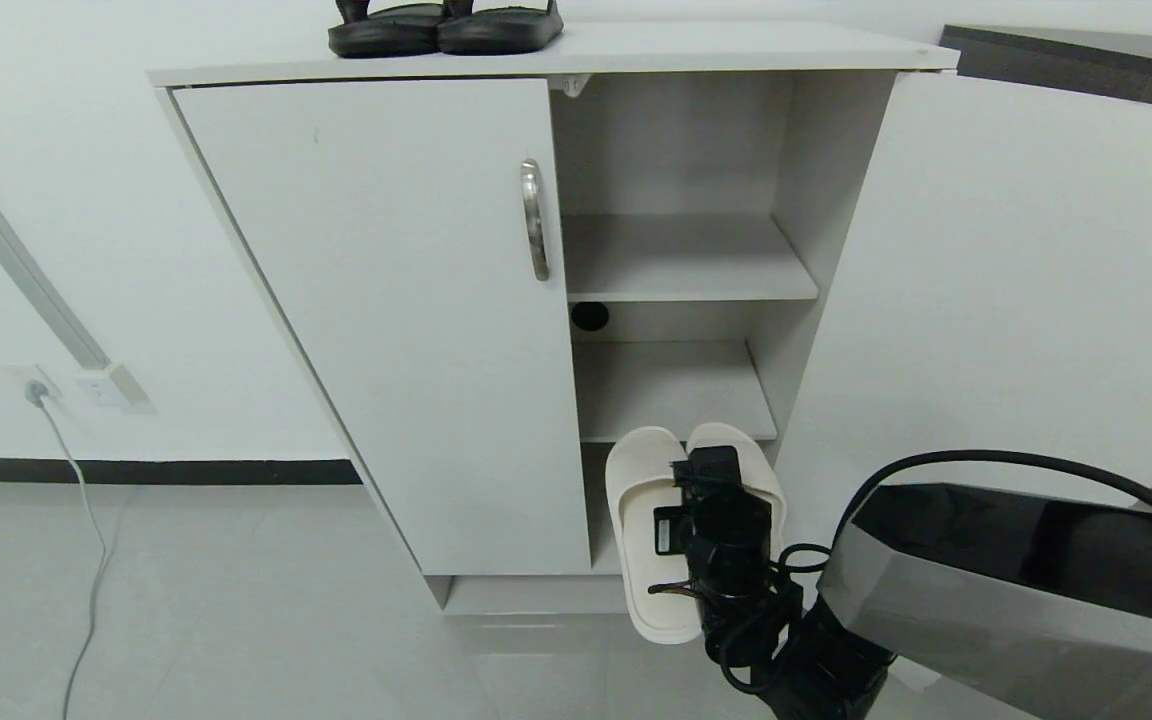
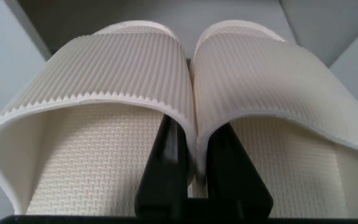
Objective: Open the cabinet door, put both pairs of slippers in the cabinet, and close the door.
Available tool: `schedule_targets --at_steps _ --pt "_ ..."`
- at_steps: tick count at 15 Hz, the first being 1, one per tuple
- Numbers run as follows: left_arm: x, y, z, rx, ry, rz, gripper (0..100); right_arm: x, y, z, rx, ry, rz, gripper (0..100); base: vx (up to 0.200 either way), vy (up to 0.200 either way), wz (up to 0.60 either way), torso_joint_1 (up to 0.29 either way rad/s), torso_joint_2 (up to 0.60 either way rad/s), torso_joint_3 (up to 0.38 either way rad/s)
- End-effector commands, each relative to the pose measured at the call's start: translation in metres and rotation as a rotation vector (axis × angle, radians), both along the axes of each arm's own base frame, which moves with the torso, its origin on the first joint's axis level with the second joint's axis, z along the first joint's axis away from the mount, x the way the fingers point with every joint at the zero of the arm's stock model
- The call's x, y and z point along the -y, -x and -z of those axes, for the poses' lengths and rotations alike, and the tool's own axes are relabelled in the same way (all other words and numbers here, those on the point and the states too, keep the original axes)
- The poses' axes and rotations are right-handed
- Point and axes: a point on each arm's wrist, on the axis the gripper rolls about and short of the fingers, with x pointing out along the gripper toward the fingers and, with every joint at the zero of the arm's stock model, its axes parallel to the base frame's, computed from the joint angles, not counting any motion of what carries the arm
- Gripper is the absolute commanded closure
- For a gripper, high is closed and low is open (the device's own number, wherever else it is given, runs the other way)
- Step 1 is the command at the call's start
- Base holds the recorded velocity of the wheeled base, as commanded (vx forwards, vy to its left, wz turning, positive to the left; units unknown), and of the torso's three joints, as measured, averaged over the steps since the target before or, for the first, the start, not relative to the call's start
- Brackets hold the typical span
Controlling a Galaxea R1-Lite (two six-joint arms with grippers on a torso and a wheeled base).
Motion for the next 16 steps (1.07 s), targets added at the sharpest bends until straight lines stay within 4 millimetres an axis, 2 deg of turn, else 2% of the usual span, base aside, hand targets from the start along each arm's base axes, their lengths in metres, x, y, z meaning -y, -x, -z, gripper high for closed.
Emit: schedule_targets --at_steps 1,8,16 --pt "0.0000 -0.0001 0.0000 -0.001 0.001 0.002 100 0.0024 -0.0025 0.0134 -0.017 0.026 0.006 100 0.000 0.000 0.00 0.000 0.00 0.000" --pt "0.0000 -0.0001 0.0000 -0.001 0.001 0.002 100 0.0020 -0.0029 0.0126 -0.014 0.022 0.006 100 0.000 0.000 0.00 0.000 0.00 0.000" --pt "0.0000 -0.0001 0.0000 -0.001 0.001 0.000 100 0.0019 -0.0039 0.0126 -0.013 0.021 0.008 100 0.200 0.000 0.00 0.004 0.00 0.003"
